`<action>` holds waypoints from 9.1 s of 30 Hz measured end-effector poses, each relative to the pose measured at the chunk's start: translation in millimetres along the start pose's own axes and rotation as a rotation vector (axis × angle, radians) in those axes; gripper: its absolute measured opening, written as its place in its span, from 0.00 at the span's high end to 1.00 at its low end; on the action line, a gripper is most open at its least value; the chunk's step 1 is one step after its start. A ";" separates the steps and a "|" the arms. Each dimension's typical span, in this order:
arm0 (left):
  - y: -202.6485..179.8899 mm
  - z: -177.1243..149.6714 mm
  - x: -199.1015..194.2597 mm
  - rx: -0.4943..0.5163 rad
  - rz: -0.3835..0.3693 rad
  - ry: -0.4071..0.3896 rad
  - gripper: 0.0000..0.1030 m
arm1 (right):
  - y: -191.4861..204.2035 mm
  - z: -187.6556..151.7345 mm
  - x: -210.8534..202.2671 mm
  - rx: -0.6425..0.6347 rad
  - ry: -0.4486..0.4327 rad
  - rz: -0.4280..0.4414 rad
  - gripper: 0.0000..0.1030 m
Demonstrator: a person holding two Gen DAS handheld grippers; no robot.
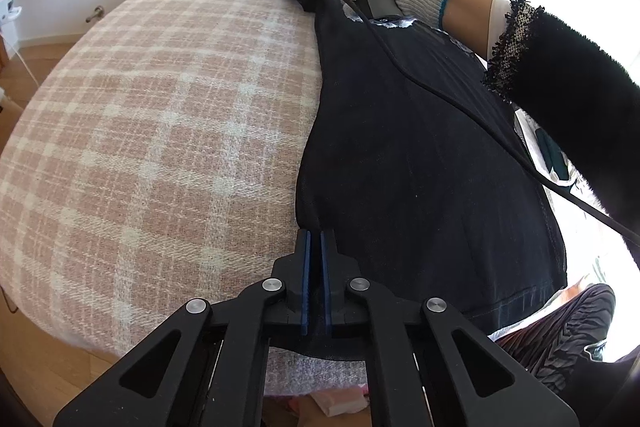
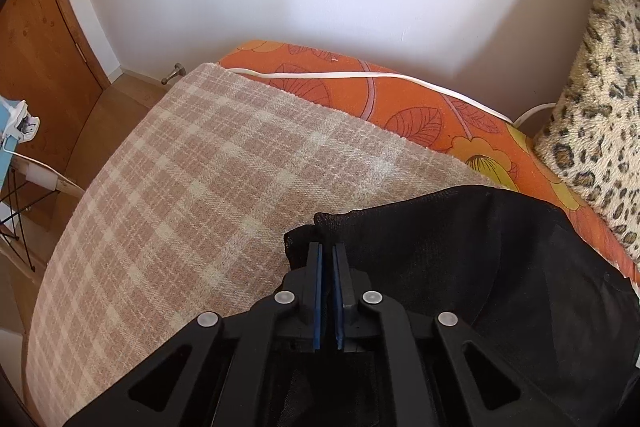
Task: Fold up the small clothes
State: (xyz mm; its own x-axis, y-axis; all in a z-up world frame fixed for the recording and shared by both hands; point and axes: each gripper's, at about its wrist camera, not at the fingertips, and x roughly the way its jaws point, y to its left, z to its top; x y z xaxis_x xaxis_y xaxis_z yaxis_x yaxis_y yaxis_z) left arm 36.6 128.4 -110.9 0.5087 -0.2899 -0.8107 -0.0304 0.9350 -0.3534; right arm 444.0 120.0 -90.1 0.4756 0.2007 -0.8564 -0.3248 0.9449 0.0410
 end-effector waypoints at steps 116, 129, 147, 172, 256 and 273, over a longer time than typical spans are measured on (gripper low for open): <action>-109.1 -49.7 -22.7 0.511 -0.037 -0.021 0.95 | -45.1 -395.5 -238.3 0.254 0.086 0.462 0.69; -181.2 -42.5 -18.1 0.588 -0.175 -0.071 0.78 | -141.6 -390.1 -311.8 0.339 -0.166 0.283 0.55; -325.6 -88.4 31.1 0.899 -0.347 -0.001 0.54 | -291.9 -362.8 -340.0 0.501 -0.289 0.131 0.50; -340.9 -77.2 90.9 0.856 -0.393 0.139 0.94 | -406.8 -271.4 -203.4 0.695 -0.194 0.074 0.42; -186.0 -75.8 17.7 0.180 -0.275 -0.158 0.95 | -231.8 -241.0 -144.6 0.365 0.052 0.093 0.61; -179.6 -83.9 -14.2 0.347 -0.209 -0.126 0.76 | -214.3 -261.7 -217.0 0.233 -0.017 0.000 0.59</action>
State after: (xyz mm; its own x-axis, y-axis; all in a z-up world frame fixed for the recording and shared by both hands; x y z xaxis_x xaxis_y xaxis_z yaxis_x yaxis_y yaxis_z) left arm -37.3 -52.5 -75.0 0.5750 -0.4738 -0.6670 0.3651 0.8782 -0.3091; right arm 196.5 -193.7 -47.8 0.4904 0.2030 -0.8475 -0.1284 0.9787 0.1601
